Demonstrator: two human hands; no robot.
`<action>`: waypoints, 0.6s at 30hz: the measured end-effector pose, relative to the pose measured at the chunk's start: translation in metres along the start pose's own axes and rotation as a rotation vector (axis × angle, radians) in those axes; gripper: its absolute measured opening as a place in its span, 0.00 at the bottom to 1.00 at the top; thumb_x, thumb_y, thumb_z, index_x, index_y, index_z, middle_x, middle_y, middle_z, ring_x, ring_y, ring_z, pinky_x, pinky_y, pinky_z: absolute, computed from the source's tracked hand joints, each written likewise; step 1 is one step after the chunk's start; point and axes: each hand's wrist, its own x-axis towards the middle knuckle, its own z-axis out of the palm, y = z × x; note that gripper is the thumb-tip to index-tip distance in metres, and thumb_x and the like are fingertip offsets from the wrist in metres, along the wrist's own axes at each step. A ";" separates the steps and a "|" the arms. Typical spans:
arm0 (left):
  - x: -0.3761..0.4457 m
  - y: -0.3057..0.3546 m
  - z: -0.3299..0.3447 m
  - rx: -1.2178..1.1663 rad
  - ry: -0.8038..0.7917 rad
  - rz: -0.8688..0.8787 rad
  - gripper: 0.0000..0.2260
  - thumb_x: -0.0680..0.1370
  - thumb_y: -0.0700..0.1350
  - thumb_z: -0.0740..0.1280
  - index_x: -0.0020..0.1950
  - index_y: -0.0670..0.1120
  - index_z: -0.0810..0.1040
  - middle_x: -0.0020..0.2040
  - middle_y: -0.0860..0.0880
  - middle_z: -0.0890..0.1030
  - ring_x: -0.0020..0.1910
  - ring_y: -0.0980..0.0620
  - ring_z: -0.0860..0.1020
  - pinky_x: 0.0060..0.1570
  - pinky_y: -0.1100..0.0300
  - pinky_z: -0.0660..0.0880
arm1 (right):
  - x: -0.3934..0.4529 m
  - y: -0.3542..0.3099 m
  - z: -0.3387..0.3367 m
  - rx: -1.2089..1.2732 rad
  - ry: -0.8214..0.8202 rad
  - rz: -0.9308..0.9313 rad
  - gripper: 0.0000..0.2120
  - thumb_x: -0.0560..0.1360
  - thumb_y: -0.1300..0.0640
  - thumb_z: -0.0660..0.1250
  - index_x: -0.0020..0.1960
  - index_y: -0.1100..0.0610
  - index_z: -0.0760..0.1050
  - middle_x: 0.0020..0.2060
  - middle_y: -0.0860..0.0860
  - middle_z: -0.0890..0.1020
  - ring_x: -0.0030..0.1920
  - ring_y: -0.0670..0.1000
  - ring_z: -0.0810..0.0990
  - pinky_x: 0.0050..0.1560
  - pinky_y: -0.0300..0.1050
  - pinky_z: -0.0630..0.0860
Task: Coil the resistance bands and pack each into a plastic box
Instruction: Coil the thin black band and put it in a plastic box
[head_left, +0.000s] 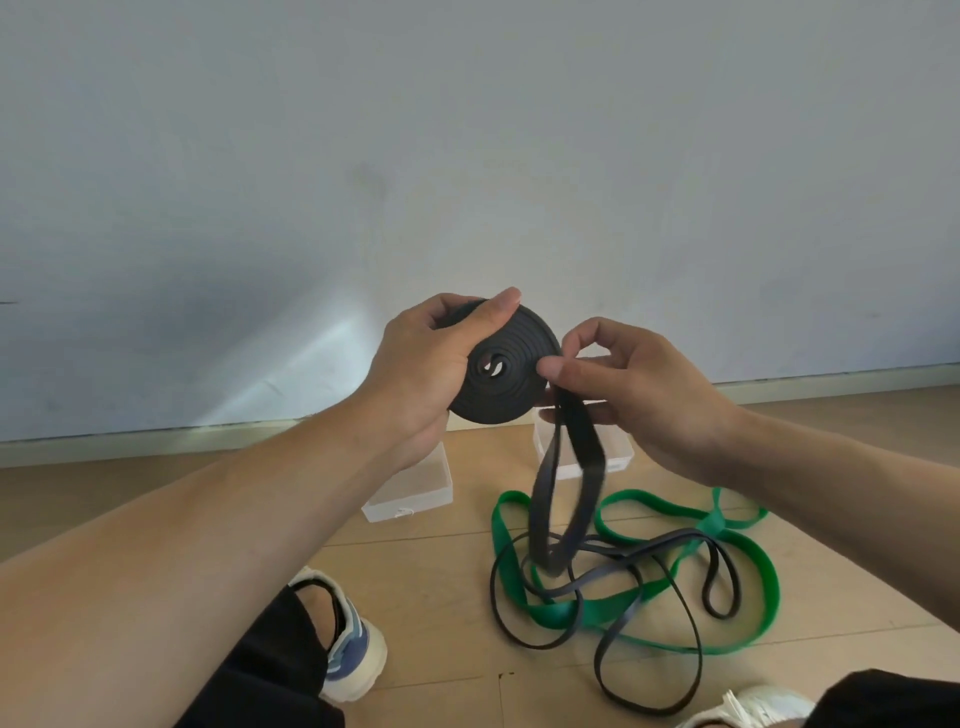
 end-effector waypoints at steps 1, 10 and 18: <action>-0.001 0.000 0.002 -0.022 0.015 0.001 0.15 0.69 0.55 0.78 0.47 0.47 0.83 0.42 0.49 0.85 0.41 0.49 0.83 0.42 0.54 0.80 | -0.001 0.000 0.001 0.017 -0.008 -0.001 0.14 0.72 0.59 0.75 0.51 0.61 0.71 0.43 0.63 0.86 0.43 0.57 0.87 0.53 0.56 0.83; 0.005 0.006 -0.011 0.373 -0.171 0.155 0.09 0.70 0.54 0.77 0.45 0.54 0.81 0.39 0.54 0.85 0.41 0.53 0.82 0.42 0.59 0.77 | -0.003 -0.002 0.000 -0.337 0.146 -0.069 0.15 0.69 0.58 0.80 0.44 0.59 0.73 0.38 0.56 0.88 0.40 0.58 0.86 0.47 0.51 0.81; -0.004 0.008 -0.013 0.989 -0.402 0.326 0.10 0.70 0.57 0.78 0.47 0.54 0.86 0.38 0.55 0.85 0.38 0.56 0.82 0.40 0.59 0.79 | -0.013 -0.008 -0.003 -0.701 0.107 -0.170 0.16 0.66 0.56 0.81 0.41 0.53 0.73 0.35 0.48 0.87 0.38 0.56 0.84 0.42 0.48 0.78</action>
